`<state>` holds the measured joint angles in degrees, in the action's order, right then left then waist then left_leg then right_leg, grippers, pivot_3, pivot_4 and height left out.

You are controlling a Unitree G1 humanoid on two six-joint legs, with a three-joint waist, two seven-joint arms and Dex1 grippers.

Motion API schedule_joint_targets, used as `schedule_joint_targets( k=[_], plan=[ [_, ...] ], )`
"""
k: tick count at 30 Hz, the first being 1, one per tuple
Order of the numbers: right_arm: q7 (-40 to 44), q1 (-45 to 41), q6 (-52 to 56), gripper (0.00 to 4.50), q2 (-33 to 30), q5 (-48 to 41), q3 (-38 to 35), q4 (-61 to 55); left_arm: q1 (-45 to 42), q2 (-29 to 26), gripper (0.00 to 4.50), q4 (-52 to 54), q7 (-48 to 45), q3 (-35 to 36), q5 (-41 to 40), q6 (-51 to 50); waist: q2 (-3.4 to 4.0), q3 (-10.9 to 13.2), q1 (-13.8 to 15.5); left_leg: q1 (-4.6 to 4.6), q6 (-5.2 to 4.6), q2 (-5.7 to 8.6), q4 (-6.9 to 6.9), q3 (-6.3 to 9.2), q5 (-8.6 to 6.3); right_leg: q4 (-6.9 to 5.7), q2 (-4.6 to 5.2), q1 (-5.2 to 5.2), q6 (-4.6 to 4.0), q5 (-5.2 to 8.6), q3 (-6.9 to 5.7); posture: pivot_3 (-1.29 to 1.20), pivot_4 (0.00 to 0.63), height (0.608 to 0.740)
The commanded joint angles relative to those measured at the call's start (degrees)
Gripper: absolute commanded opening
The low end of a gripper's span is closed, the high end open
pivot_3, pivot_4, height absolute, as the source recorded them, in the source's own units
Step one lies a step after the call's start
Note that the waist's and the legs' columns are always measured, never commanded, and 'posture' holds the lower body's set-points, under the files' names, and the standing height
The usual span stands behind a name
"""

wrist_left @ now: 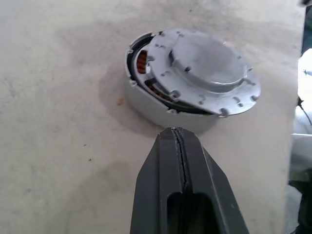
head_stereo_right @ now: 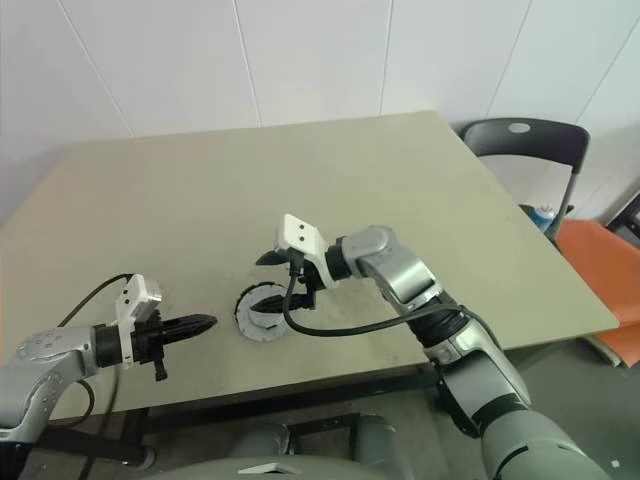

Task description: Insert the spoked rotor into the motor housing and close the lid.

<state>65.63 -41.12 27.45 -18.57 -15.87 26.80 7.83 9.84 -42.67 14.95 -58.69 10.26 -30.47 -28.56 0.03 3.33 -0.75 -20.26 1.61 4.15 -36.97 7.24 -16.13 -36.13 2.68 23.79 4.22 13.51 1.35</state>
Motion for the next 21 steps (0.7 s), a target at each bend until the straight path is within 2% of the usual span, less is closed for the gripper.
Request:
schedule_joint_targets(
  k=[1, 6, 13, 21],
  plan=[
    [0.2, -2.6, -2.6, 4.46, 1.9, 2.2, 0.2, 2.8, 1.3, 0.0, 0.0, 3.6, 0.6, 3.1, -0.9, 2.1, 0.0, 0.0, 0.0, 0.01, 0.0, 0.0, 0.0, 0.0, 0.0, 0.0, 0.0, -0.01, 0.0, 0.0, 0.0, 0.0, 0.0, 0.74],
    [2.5, -2.3, -2.4, 4.46, 2.7, 3.2, 0.7, 4.6, 4.8, 1.2, 0.0, 7.5, 0.2, 5.7, -2.5, 4.7, 0.01, 0.0, 0.0, 0.01, 0.01, 0.0, 0.01, -0.01, 0.0, -0.01, -0.01, 0.02, -0.02, 0.01, 0.0, 0.0, 0.0, 0.74],
    [4.2, -1.7, -2.3, 4.46, 2.5, 4.9, 1.2, 5.4, 8.4, 2.9, 0.0, 9.2, -0.3, 5.9, -3.4, 7.3, 0.02, 0.0, 0.0, 0.03, 0.01, 0.0, -0.01, -0.01, 0.0, -0.03, -0.01, -0.02, -0.14, 0.08, 0.0, 0.0, 0.0, 0.74],
    [4.1, -1.0, -9.4, 4.46, 1.5, 11.5, 4.1, 8.9, 11.1, 5.2, 0.0, 7.3, -1.3, 3.9, -0.7, 13.9, 0.03, 0.0, 0.0, 0.12, 0.01, 0.0, 0.0, -0.06, 0.0, -0.01, -0.02, -0.09, -0.15, 0.09, -0.01, 0.0, 0.0, 0.74]
  ],
)
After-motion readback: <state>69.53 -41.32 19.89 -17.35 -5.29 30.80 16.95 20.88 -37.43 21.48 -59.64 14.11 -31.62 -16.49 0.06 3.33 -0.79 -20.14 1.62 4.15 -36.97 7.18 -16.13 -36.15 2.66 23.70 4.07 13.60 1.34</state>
